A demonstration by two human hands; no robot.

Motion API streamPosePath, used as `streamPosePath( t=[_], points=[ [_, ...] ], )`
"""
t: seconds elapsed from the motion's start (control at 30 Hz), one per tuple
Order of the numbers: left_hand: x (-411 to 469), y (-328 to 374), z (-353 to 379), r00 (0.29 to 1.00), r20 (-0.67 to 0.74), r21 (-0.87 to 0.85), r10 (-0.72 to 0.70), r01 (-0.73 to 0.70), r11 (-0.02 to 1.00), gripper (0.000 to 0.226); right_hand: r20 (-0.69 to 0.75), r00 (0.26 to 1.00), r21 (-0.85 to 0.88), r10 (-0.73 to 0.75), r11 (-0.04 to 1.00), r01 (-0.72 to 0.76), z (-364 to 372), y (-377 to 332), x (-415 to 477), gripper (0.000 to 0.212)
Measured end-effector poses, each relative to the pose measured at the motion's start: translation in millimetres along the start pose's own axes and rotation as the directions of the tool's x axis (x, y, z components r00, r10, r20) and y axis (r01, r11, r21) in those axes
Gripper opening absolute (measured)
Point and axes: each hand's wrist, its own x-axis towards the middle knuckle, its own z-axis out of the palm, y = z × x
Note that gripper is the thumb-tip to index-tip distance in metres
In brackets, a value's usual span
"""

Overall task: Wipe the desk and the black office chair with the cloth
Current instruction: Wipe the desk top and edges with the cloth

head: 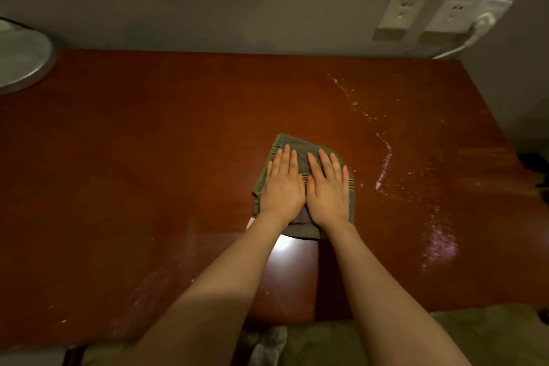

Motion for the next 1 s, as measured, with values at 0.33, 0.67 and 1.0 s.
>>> streamPosePath(
  t=[0.33,0.67,1.0],
  points=[
    [28,114,50,0.977,0.158,-0.011,0.142,-0.142,0.990,0.059,0.004,0.983,-0.070,0.184,0.981,-0.183,-36,121,-16,0.050],
    [14,118,21,0.974,0.082,-0.362,-0.212,0.227,0.904,0.051,-0.088,0.835,0.187,0.543,0.833,-0.521,-64,105,-14,0.062],
    [-1,82,-28,0.904,0.197,-0.635,-0.379,0.412,0.653,0.032,-0.249,0.896,0.343,0.367,0.899,-0.273,-90,50,-18,0.049]
  ],
)
